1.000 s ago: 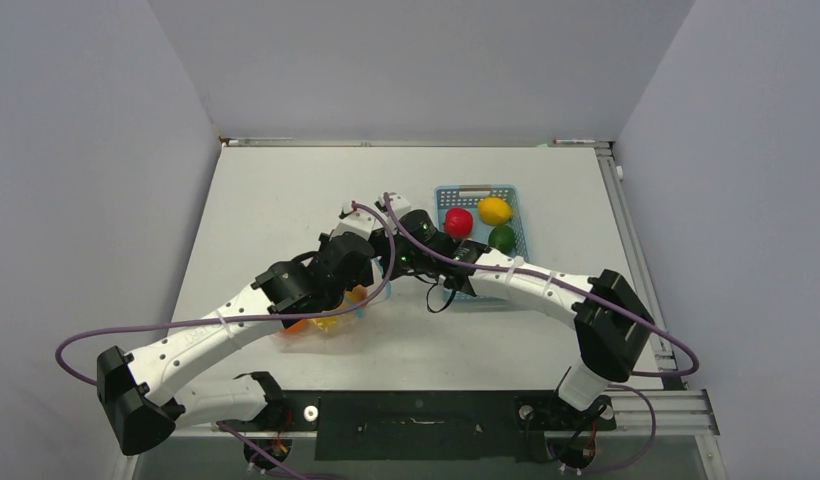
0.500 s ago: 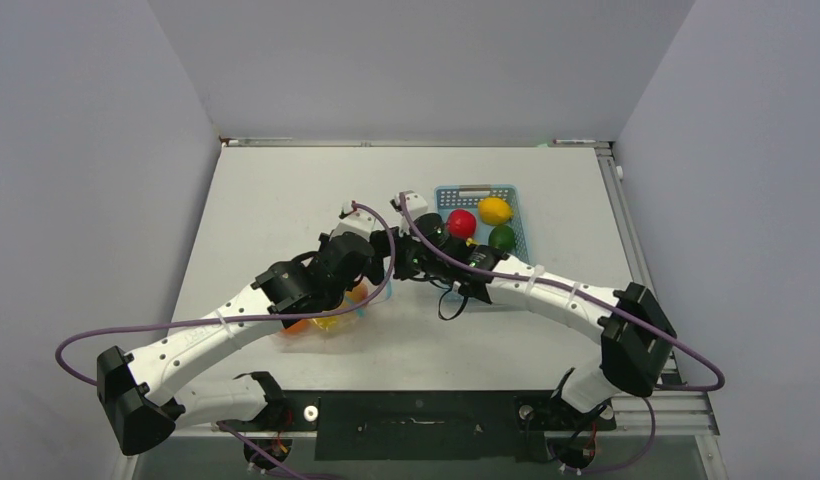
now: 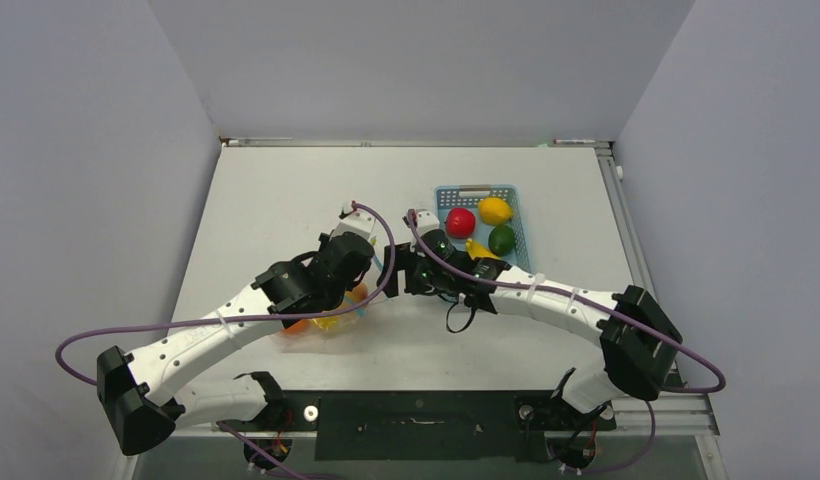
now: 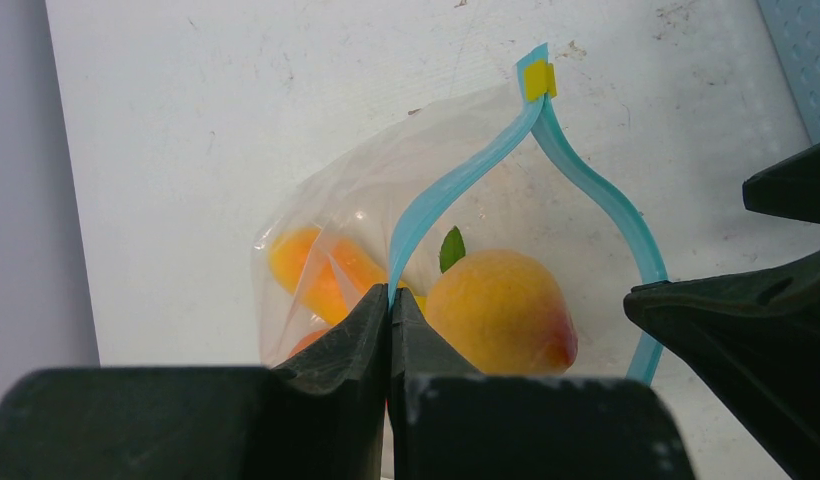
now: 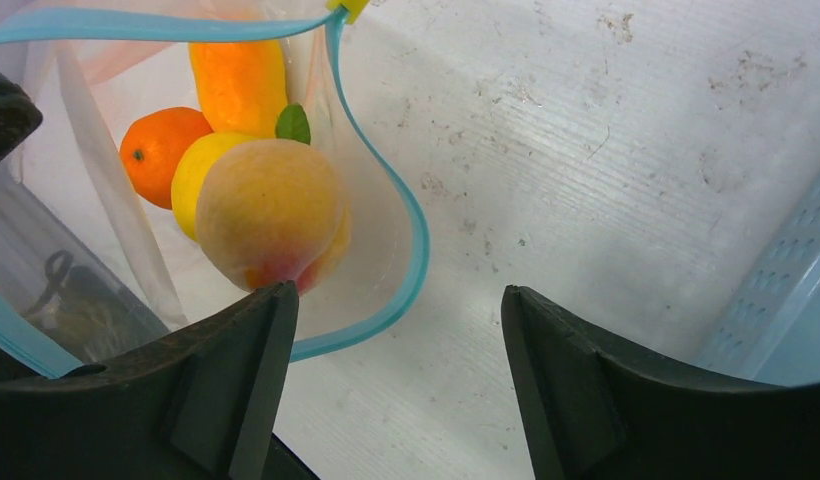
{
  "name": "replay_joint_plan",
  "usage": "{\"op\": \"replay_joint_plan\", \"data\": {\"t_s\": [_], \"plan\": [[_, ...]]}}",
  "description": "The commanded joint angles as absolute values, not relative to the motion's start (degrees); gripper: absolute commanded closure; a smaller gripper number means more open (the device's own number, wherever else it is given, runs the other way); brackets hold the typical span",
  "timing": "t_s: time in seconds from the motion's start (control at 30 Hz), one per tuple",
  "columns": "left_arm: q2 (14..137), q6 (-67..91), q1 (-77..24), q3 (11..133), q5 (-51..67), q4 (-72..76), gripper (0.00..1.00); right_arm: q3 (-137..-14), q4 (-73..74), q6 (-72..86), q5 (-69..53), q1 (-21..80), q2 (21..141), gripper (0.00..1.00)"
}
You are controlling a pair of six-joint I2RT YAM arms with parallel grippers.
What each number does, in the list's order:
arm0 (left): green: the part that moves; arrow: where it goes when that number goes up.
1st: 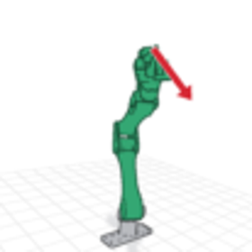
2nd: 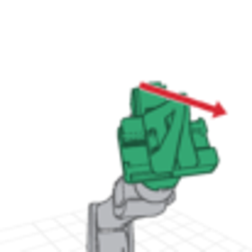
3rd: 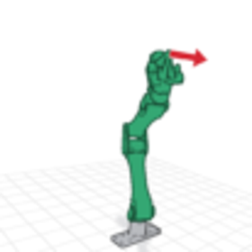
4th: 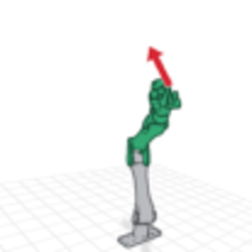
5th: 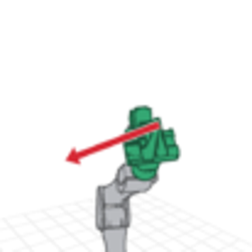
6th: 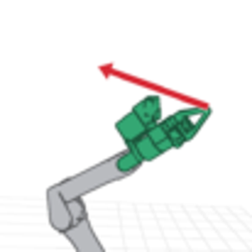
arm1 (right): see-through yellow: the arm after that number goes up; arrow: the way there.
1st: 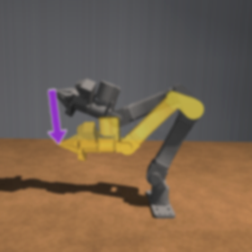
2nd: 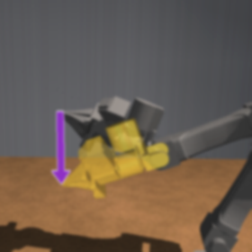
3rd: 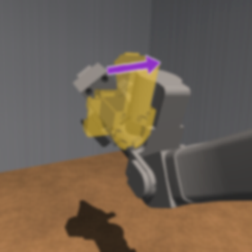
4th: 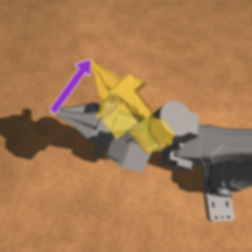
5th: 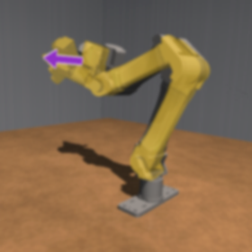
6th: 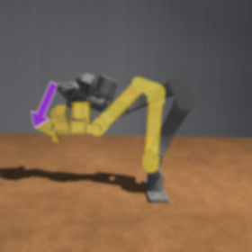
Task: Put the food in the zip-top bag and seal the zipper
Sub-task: Place the fake fruit in the zipper food storage bag, then adjust the zipper food storage bag at the center of the board.
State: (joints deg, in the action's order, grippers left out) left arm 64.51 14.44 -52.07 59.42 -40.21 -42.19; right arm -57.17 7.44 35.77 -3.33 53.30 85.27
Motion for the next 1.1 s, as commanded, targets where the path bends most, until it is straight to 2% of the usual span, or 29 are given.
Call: {"op": "replay_joint_plan", "data": {"t_s": [0.0,0.3,0.47,0.63,0.8,0.83,1.07], "plan": [[64.1,14.6,-52.1,59.8,-40.4,-40.5,1.00,-55.8,3.5,38.5,-2.6,53.3,85.3,0.26],[63.9,14.6,-52.1,59.8,-40.5,-40.5,1.00,-54.5,-2.8,42.2,-6.7,52.1,89.9,0.38],[63.6,14.6,-52.3,59.8,-40.6,-40.7,1.00,-54.5,-5.9,44.7,-9.1,51.3,92.8,0.48],[63.5,14.6,-52.2,59.8,-40.8,-40.7,1.00,-55.3,-7.0,45.5,-9.7,51.1,94.4,0.64],[63.2,14.6,-52.3,59.9,-40.9,-40.8,1.00,-55.9,-7.0,45.6,-9.9,51.1,93.9,0.91],[63.1,14.6,-52.2,59.9,-40.9,-40.7,1.00,-56.0,-6.9,45.4,-9.9,51.1,93.6,0.94],[62.4,14.6,-52.3,60.0,-41.4,-41.1,1.00,-57.2,-4.7,43.8,-9.7,51.1,90.2,0.95]]}}
